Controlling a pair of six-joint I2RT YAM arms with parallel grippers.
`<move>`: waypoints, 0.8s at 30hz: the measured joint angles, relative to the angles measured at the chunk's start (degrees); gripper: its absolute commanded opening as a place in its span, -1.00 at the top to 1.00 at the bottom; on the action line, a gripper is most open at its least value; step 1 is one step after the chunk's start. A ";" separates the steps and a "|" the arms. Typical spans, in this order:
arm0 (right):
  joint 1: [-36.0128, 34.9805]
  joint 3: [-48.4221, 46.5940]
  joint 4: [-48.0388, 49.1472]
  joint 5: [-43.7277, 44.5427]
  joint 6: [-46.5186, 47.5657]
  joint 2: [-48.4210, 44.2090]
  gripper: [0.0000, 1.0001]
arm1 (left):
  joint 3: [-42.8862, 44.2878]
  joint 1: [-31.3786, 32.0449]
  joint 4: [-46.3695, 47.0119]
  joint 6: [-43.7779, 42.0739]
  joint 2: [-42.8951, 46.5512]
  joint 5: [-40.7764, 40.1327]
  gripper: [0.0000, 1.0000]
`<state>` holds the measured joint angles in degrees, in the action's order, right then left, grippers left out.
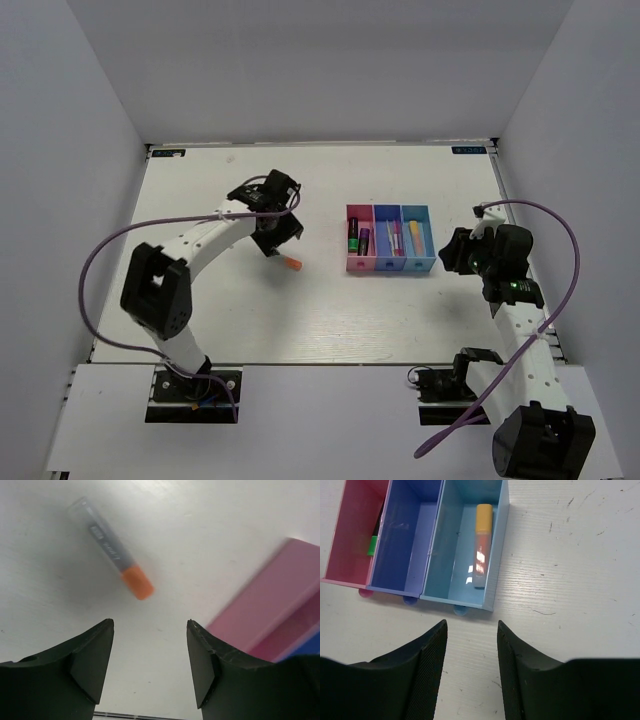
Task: Sort the stationery into containers
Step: Pick up the pen from the center of the board.
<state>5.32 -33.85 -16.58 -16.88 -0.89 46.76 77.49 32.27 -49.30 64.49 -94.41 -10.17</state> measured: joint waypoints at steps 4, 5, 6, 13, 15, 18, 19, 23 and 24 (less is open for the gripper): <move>0.33 0.00 0.00 0.04 0.00 0.00 0.05 | 0.46 -1.53 -4.46 3.74 -8.57 2.38 -0.40; 0.46 0.00 0.00 0.02 0.02 0.00 0.05 | 1.01 -1.70 -5.86 4.42 -10.38 3.06 -0.37; 0.50 0.00 0.00 0.04 0.00 0.00 0.05 | 1.64 -1.90 -6.86 5.01 -11.91 3.58 -0.37; 0.74 0.00 0.02 0.04 0.00 0.00 0.02 | 8.41 -2.82 -9.57 7.15 -16.50 4.85 -0.37; 0.83 0.00 0.02 0.04 0.00 0.00 0.02 | 10.25 -3.19 -10.27 7.48 -17.79 4.90 -0.37; 0.90 0.00 0.02 0.04 0.02 0.00 0.02 | 11.52 -3.82 -10.93 7.72 -19.96 4.87 -0.37; 0.94 0.00 0.02 0.04 0.02 0.00 0.00 | 11.47 -4.00 -11.21 7.78 -20.57 4.90 -0.37; 1.01 0.00 0.02 0.04 0.02 0.00 0.00 | 9.94 -4.44 -11.30 8.00 -21.55 5.07 -0.37; 1.01 0.00 0.02 0.07 0.00 0.00 0.00 | 9.46 -4.52 -11.39 8.02 -21.55 5.11 -0.37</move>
<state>6.33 -33.85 -16.56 -16.82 -0.89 46.76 86.96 27.75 -60.69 72.51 -115.96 -5.06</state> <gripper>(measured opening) 0.502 0.689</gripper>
